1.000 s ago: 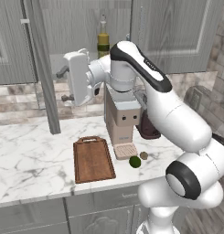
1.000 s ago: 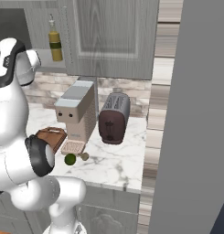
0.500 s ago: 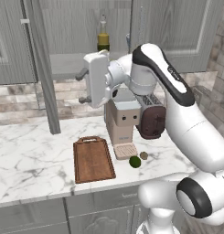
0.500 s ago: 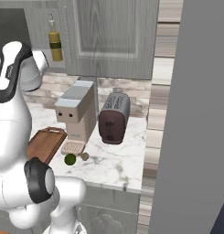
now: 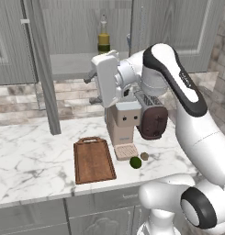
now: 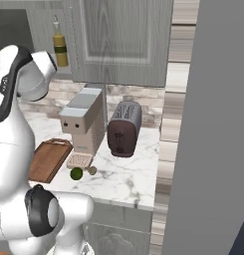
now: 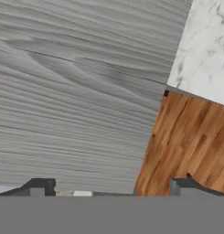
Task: Open the cabinet. Place the bowl and condiment on the counter. Then place the lime and garlic on the cutting board.
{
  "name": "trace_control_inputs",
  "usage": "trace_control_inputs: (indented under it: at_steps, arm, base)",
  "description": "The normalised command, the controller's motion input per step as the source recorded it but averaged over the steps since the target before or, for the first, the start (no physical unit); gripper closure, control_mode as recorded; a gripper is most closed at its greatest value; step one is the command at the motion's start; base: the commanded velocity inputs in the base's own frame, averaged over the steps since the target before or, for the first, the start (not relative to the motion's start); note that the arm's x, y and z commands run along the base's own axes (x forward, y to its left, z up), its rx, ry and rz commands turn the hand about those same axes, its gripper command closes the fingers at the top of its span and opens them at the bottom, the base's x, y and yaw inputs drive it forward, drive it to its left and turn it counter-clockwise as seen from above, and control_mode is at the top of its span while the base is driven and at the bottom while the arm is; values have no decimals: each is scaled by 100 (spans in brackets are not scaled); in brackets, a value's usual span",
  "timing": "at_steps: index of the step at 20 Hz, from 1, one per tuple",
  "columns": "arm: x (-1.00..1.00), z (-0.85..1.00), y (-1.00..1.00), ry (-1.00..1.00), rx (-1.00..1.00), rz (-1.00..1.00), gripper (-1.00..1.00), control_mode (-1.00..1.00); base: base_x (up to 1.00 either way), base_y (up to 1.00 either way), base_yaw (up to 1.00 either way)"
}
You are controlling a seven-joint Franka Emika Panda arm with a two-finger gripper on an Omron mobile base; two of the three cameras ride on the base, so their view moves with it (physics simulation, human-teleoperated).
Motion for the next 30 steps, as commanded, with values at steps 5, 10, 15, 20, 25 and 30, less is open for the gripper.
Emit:
trace_control_inputs:
  at_steps: [5, 10, 15, 20, 25, 30]
  arm:
    - [0, 0, -13, -5, -9, -14, -100, -100]
    - [0, 0, -12, -2, -8, -16, -100, -100]
    - [0, 0, -12, 0, -8, -20, -100, -100]
    - [0, 0, -12, 0, -11, -20, -100, -100]
    - [0, 0, -15, 0, -9, -25, -100, -100]
    - [2, 0, -13, 0, -8, -27, -100, -100]
  base:
    - [0, 0, 0]
    - [0, 0, 0]
    - [0, 0, 0]
    - [0, 0, 0]
    - [0, 0, 0]
    - [0, 0, 0]
